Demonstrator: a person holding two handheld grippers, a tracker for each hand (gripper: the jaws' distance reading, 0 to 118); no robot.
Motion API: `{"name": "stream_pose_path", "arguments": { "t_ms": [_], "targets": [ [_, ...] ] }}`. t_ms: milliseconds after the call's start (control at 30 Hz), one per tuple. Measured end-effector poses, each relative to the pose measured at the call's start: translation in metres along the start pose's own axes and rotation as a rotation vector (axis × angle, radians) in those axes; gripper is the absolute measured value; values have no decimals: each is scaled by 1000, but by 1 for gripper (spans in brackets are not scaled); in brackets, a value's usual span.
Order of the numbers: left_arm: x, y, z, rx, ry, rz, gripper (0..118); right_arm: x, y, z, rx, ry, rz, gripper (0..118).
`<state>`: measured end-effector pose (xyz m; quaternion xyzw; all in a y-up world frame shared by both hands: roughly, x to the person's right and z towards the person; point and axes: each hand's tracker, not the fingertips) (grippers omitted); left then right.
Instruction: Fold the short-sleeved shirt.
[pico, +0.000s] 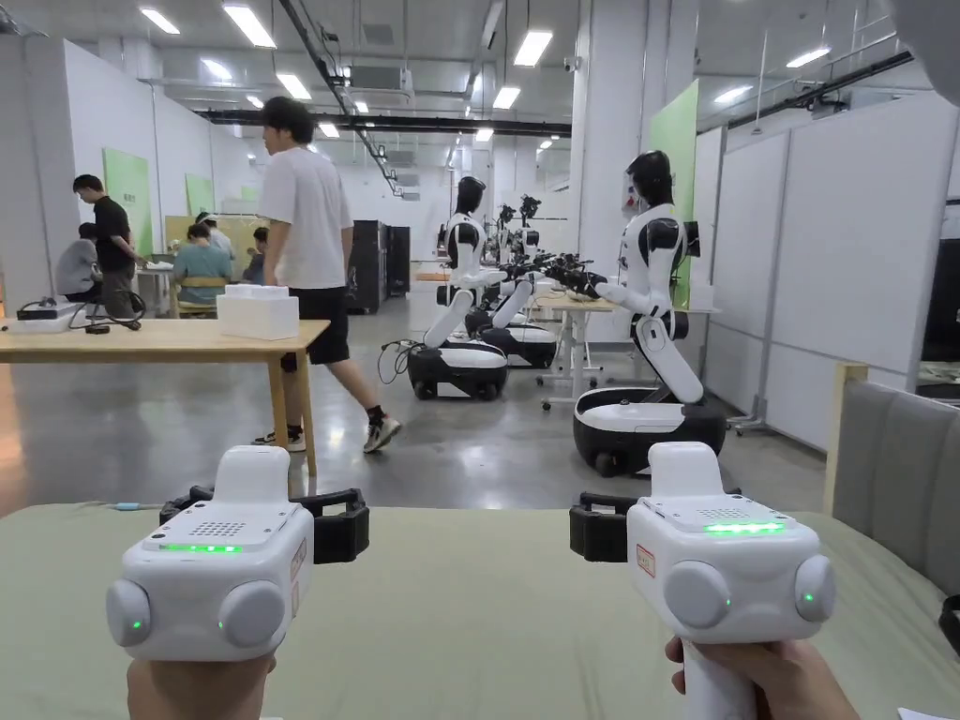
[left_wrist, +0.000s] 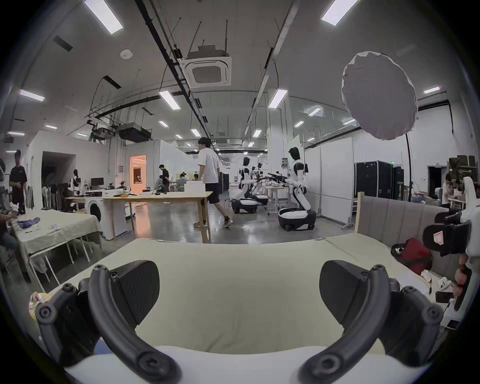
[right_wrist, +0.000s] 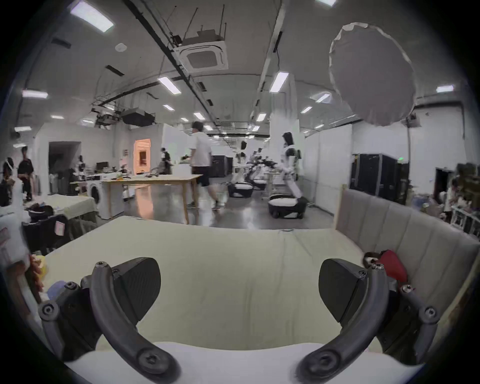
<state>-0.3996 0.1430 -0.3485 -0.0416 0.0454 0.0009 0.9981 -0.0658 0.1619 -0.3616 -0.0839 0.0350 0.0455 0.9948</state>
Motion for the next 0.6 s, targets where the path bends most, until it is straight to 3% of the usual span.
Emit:
{"name": "stream_pose_path", "arguments": {
  "t_ms": [200, 367, 467, 533, 600],
  "targets": [
    [-2, -1, 0, -7, 4, 7, 118, 2, 6, 11, 25, 95, -74, 118],
    [-4, -3, 2, -10, 8, 4, 118, 0, 5, 14, 41, 104, -76, 118],
    [-5, -3, 2, -8, 11, 4, 118, 4, 6, 12, 36, 122, -123, 118],
    [-5, -3, 2, -7, 12, 5, 118, 5, 6, 12, 42, 72, -128, 118],
    [-6, -3, 3, -2, 16, 6, 118, 7, 3, 15, 66, 83, -117, 118]
  ]
}}
